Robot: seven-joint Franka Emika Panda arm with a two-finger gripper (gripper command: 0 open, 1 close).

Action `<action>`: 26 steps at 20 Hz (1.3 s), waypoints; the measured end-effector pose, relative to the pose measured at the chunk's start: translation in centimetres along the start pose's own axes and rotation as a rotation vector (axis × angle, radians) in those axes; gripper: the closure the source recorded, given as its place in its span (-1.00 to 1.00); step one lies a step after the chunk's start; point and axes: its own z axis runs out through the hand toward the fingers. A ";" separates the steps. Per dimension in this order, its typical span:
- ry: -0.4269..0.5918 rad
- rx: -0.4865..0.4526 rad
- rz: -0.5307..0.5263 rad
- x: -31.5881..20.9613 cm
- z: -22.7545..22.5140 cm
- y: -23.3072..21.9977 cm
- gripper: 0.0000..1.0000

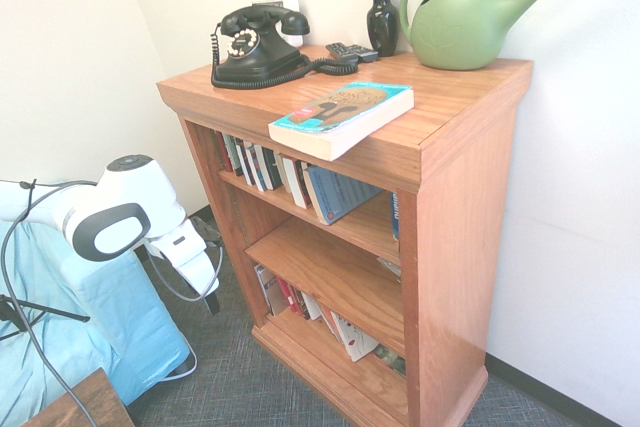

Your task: Organize the shelf

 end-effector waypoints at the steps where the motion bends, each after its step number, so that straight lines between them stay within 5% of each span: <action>1: 0.000 0.000 0.000 0.0 0.0 0.0 -1.00; 7: 0.110 -0.047 -0.047 2.6 -1.2 1.3 -1.00; 17: 0.557 -0.258 -0.229 10.6 -6.4 10.5 -1.00; 26: 0.975 -0.389 -0.456 10.8 -12.4 14.4 -1.00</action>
